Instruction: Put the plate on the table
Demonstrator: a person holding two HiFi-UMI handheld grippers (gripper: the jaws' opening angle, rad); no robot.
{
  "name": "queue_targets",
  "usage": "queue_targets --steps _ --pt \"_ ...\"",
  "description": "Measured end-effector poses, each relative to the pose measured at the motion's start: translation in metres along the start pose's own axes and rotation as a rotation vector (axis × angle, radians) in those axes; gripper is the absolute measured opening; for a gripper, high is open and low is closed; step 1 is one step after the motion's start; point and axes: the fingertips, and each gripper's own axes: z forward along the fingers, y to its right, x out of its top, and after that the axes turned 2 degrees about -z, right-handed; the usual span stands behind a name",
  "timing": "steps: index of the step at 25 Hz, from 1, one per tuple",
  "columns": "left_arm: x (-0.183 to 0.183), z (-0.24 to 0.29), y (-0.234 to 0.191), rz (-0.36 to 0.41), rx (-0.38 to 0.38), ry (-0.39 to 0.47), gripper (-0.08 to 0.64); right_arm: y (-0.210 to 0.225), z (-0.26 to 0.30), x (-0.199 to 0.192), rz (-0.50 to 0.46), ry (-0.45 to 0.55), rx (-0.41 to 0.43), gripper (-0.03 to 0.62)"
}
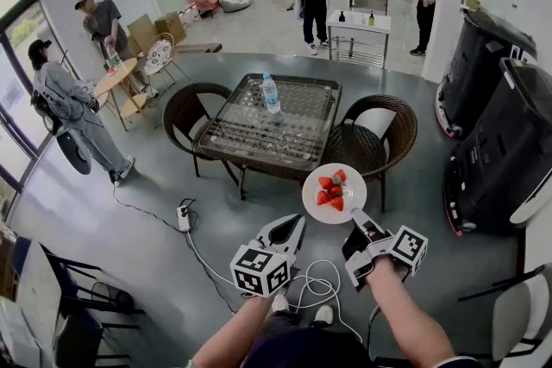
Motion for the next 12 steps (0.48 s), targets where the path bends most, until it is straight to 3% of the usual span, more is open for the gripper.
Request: queue_targets --steps 12 --pt "-0.0008 -0.0043 0.0014 0.004 -0.001 -0.002 0.006 -0.0011 -0.0005 -0.0018 0.027 0.004 0.02 0.014"
